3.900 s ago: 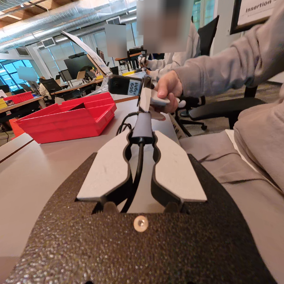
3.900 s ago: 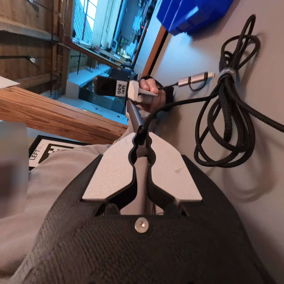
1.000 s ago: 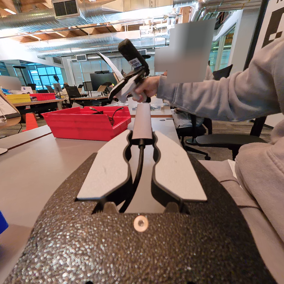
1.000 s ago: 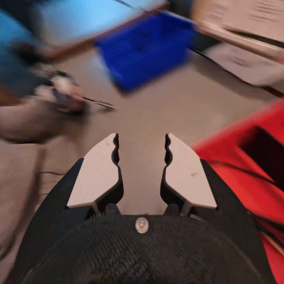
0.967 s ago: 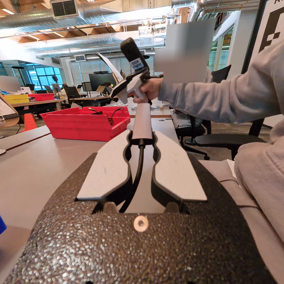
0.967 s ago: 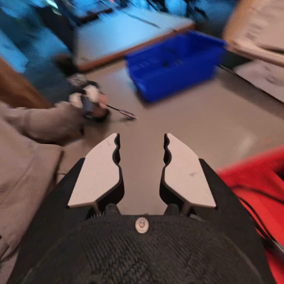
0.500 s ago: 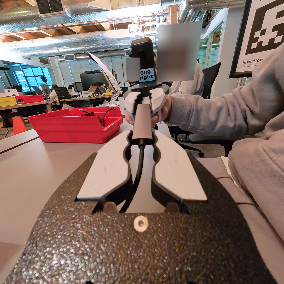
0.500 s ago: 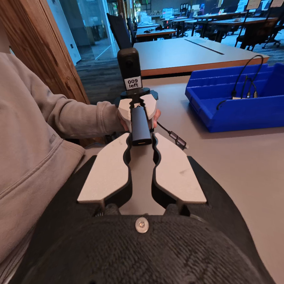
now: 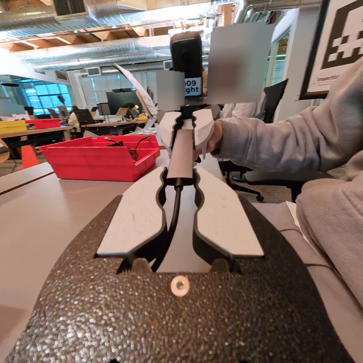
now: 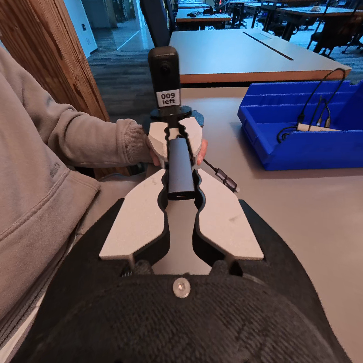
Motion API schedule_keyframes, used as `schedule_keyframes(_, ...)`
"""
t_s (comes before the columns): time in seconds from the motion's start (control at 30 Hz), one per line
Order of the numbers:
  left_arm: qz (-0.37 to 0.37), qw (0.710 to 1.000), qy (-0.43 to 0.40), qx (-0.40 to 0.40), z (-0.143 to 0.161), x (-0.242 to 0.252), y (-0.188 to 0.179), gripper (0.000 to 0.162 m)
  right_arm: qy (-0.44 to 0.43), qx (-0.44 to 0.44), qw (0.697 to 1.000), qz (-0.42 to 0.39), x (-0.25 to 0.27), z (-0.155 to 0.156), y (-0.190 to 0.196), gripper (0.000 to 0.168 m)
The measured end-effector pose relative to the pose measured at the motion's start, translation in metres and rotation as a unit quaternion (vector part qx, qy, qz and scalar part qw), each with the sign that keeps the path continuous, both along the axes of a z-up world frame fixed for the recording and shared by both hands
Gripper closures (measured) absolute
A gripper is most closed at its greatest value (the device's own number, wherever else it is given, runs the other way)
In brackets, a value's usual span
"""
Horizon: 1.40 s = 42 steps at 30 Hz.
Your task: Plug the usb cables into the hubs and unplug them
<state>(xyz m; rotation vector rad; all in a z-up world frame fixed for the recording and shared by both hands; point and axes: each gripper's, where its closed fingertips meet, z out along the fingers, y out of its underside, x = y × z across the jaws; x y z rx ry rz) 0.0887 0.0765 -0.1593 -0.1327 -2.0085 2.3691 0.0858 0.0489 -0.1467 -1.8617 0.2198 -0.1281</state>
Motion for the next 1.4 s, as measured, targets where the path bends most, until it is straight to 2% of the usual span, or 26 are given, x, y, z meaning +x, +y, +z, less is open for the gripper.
schedule_keyframes(0.03, 0.019, 1.0, -0.001, -0.009, 0.002, 0.004, 0.0, 0.126, -0.008, -0.002, 1.0, -0.007, 0.003, 0.004, -0.004, 0.144)
schedule_keyframes(0.1, 0.068, 0.997, -0.002, -0.044, 0.013, 0.013, 0.005, 0.087, -0.023, 0.005, 1.0, -0.021, 0.009, 0.02, -0.018, 0.144)
schedule_keyframes(0.17, 0.103, 0.992, 0.005, -0.075, 0.024, 0.023, 0.014, 0.073, -0.05, 0.012, 0.997, -0.051, 0.019, 0.044, -0.042, 0.144)
schedule_keyframes(0.27, 0.14, 0.98, 0.05, -0.135, 0.036, 0.042, 0.032, 0.068, -0.092, 0.038, 0.99, -0.103, 0.036, 0.095, -0.088, 0.144)
schedule_keyframes(0.37, 0.162, 0.978, 0.056, -0.122, 0.027, 0.051, 0.035, 0.072, -0.148, 0.056, 0.962, -0.222, 0.069, 0.151, -0.149, 0.144)
schedule_keyframes(0.43, 0.168, 0.98, 0.052, -0.098, 0.019, 0.053, 0.03, 0.072, -0.163, 0.05, 0.944, -0.284, 0.09, 0.175, -0.191, 0.144)
schedule_keyframes(0.5, 0.158, 0.982, 0.053, -0.093, 0.016, 0.05, 0.024, 0.075, -0.153, 0.032, 0.926, -0.344, 0.115, 0.183, -0.232, 0.144)
schedule_keyframes(0.57, 0.157, 0.982, 0.052, -0.089, 0.016, 0.049, 0.021, 0.077, -0.108, -0.018, 0.93, -0.351, 0.136, 0.168, -0.26, 0.144)
schedule_keyframes(0.7, 0.154, 0.984, 0.042, -0.08, 0.014, 0.046, 0.018, 0.08, -0.014, -0.041, 0.937, -0.347, 0.174, 0.135, -0.289, 0.144)
schedule_keyframes(0.83, 0.149, 0.985, 0.037, -0.084, 0.015, 0.044, 0.019, 0.088, 0.041, -0.092, 0.918, -0.384, 0.211, 0.097, -0.309, 0.144)
schedule_keyframes(0.97, 0.146, 0.985, 0.039, -0.085, 0.015, 0.044, 0.019, 0.089, 0.112, -0.079, 0.916, -0.377, 0.235, 0.064, -0.305, 0.145)
schedule_keyframes(1.0, 0.143, 0.985, 0.037, -0.085, 0.016, 0.042, 0.019, 0.092, 0.14, -0.089, 0.908, -0.385, 0.241, 0.052, -0.308, 0.145)
schedule_keyframes(1.03, 0.139, 0.986, 0.034, -0.086, 0.016, 0.041, 0.019, 0.095, 0.154, -0.116, 0.886, -0.422, 0.25, 0.038, -0.322, 0.14)
schedule_keyframes(1.1, 0.139, 0.986, 0.036, -0.089, 0.016, 0.042, 0.019, 0.097, 0.133, -0.216, 0.809, -0.531, 0.265, 0.013, -0.371, 0.106)
schedule_keyframes(1.13, 0.14, 0.985, 0.04, -0.091, 0.016, 0.043, 0.02, 0.096, 0.121, -0.26, 0.777, -0.56, 0.266, 0.006, -0.39, 0.099)
schedule_keyframes(1.17, 0.14, 0.985, 0.041, -0.093, 0.017, 0.043, 0.02, 0.096, 0.106, -0.289, 0.759, -0.573, 0.266, 0.004, -0.401, 0.099)
schedule_keyframes(1.3, 0.14, 0.985, 0.041, -0.092, 0.016, 0.043, 0.02, 0.097, -0.004, -0.285, 0.735, -0.615, 0.268, 0.029, -0.413, 0.105)
schedule_keyframes(1.4, 0.139, 0.986, 0.039, -0.087, 0.016, 0.043, 0.018, 0.097, -0.019, -0.23, 0.774, -0.59, 0.249, 0.04, -0.381, 0.109)
